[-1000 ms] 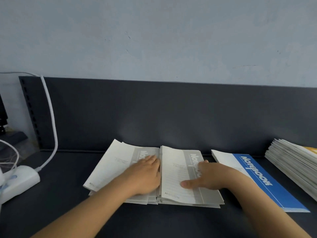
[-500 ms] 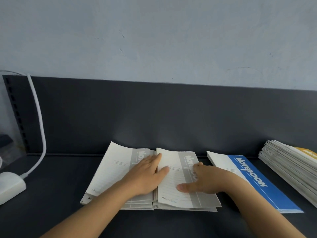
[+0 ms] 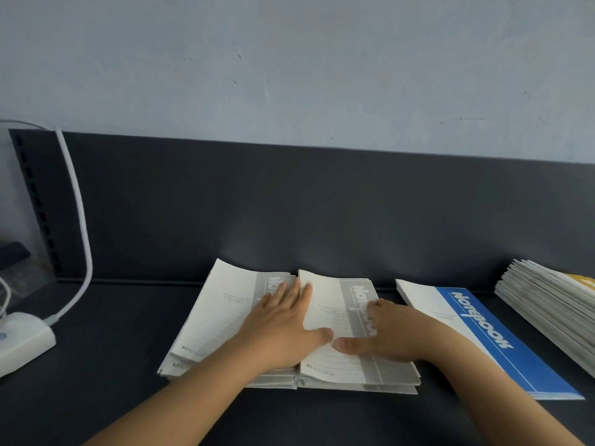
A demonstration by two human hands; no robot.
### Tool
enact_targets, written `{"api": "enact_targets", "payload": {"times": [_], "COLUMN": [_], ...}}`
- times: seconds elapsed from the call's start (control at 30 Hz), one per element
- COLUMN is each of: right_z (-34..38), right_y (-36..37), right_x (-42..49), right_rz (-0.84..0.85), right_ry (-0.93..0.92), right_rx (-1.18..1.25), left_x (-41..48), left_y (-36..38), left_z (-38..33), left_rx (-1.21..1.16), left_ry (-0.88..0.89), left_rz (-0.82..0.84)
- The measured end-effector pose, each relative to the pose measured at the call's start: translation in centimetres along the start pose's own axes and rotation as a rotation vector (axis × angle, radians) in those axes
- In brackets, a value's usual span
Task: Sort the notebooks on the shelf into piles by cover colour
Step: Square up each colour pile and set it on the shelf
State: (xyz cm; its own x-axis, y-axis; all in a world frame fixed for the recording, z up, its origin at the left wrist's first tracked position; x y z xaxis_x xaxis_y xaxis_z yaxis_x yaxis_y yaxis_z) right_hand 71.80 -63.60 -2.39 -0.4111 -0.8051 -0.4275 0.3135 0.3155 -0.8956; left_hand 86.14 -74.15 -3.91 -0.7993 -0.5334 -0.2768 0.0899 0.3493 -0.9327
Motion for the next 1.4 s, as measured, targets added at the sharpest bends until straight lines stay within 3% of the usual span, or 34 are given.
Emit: {"api": "enact_targets", "payload": {"times": [0.27, 0.43, 0.57, 0.73, 0.83, 1.0, 1.2, 1.4], "right_z": [0.4, -0.8, -5.7, -17.3, -26.0, -37.3, -41.2, -41.6], "right_y": [-0.3, -1.4, -3.1, -5.3, -5.8, -5.1, -3.7, -4.2], "right_x": [-0.5, -2.1, -5.6, -10.4, -12.3, -12.0, -8.0, -6.5], "right_rz": [0.000, -0.160, -0.357, -0.454, -0.471, -0.328, -0.194, -0.153], "right_ry": [0.012, -0.050, -0.005, 0.169, 0.298, 0.482, 0.296, 0.217], "right_rx": [0.007, 0.055, -0.066, -0.031, 0.128, 0.331, 0.690, 0.813], "left_x": [0.4, -0.3, -0.9, 0.6, 2.8, 8.2, 11.2, 11.4], "left_y": [-0.6, -2.2, -3.2, -2.8, -1.8, 0.6, 2.2, 1.4], "left_z": [-0.3, -2.4, -7.2, -16.0, -22.1, -31.9, -37.2, -38.7], "left_rx": [0.110, 0.228, 0.238, 0.157, -0.030, -0.610, -0.991, -1.314], "left_ry": [-0.021, 0.023, 0.119, 0.225, 0.260, 0.232, 0.069, -0.004], "left_rz": [0.049, -0.114, -0.254, -0.224, -0.160, -0.006, 0.028, -0.005]}}
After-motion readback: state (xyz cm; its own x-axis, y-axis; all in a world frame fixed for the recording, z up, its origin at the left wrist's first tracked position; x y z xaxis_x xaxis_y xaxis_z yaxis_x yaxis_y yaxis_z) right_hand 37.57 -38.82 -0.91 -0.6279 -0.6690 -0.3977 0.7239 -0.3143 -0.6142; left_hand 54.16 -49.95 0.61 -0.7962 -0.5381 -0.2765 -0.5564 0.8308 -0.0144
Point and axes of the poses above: each hand's wrist, its own x-axis towards the middle knuckle, its own y-axis out of the palm, z = x × y, the point moved 3 cm from there along x, towards the middle knuckle, and after that the axes turned 11 degrees about z, right-handed, at the moved point
